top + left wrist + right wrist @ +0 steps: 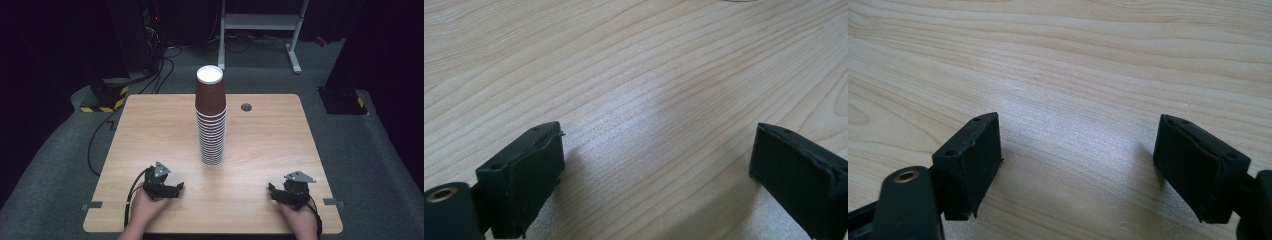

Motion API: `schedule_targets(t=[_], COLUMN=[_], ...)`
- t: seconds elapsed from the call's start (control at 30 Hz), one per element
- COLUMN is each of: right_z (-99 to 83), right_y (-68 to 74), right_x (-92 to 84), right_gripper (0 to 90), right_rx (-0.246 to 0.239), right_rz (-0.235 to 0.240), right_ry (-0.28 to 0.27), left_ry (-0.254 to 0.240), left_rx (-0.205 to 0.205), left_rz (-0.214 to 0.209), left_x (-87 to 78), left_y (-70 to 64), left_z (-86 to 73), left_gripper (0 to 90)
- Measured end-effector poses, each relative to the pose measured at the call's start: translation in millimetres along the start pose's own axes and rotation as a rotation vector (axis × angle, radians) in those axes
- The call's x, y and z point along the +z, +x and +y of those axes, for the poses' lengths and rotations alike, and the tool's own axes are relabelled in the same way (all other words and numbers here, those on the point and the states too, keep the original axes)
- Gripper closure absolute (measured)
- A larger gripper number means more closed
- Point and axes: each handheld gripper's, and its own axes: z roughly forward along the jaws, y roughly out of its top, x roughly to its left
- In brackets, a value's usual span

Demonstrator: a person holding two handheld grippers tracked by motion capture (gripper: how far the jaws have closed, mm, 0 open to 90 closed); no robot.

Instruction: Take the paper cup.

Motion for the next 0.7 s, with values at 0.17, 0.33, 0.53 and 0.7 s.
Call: schedule_targets(t=[0.17,0.33,0.53,0.7], right_z=[0.0,-0.1,-0.1,0.0], right_y=[-0.3,-0.3,-0.4,-0.5], right_x=[-0.1,-0.1,-0.1,-0.1], right_gripper=[19.4,19.5,19.7,19.7], right_rx=[0.002,0.003,0.006,0.006], right_rz=[0.001,0.0,-0.003,-0.003], right_ry=[0.0,0.0,-0.001,-0.001], left_ry=[-0.001,-0.002,-0.009,-0.008], left_rx=[-0.003,-0.004,-0.009,-0.002], left_rz=[0.002,0.004,0.007,0.01], left_x=[0.0,-0.5,-1.0,-1.7], left_y=[-0.1,-0.4,-0.7,-1.2], left_z=[0.0,-0.5,-1.5,-1.7], left_gripper=[8.0,8.4,9.0,9.4])
